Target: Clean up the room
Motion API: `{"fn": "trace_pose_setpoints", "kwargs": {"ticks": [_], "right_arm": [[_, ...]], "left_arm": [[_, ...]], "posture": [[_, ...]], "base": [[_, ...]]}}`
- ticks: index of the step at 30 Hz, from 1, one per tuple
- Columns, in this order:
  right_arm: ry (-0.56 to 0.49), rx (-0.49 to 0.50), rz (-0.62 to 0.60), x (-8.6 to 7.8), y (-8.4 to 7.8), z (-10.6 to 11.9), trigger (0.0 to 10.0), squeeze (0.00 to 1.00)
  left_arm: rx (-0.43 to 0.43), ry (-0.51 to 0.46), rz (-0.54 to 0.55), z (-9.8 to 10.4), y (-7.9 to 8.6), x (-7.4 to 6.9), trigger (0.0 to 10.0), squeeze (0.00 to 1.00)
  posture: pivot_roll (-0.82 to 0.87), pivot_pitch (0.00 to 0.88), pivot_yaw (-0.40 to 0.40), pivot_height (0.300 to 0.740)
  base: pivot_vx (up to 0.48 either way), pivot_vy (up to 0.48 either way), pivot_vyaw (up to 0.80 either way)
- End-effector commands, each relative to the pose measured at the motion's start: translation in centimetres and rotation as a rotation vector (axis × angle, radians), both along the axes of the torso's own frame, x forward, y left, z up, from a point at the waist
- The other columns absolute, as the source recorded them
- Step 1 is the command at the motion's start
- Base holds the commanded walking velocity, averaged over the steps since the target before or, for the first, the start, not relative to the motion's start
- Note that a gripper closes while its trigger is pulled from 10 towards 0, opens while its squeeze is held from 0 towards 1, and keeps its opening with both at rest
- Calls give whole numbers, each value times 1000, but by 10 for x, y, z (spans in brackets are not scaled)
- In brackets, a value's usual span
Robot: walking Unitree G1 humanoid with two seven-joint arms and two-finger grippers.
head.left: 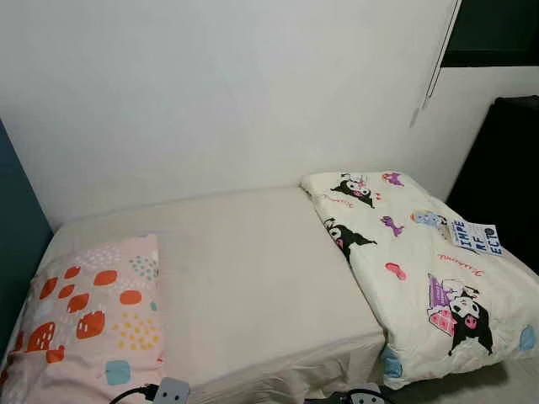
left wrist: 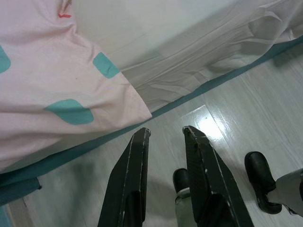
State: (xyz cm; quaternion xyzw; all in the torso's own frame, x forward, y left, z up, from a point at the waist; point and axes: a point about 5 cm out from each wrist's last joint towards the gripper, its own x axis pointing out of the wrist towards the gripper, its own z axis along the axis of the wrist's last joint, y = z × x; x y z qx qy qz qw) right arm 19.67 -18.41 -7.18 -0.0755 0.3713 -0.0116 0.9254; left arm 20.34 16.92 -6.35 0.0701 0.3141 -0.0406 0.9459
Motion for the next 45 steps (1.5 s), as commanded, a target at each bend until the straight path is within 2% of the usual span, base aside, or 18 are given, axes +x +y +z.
{"fn": "trace_pose_setpoints", "kwargs": {"ticks": [1,45], "right_arm": [[30,5,-13,-7,-1,-4,10000,0],[12,-15,-4,0,-2,0,10000,0]], "left_arm": [[5,7,-10,-1,-1,-1,10000,0],[8,-3,-12,1,-3,3,10000,0]], "posture": [[20,28,-31,740],[5,42,-32,740]], "base": [[0,0,0],[0,0,0]]}}
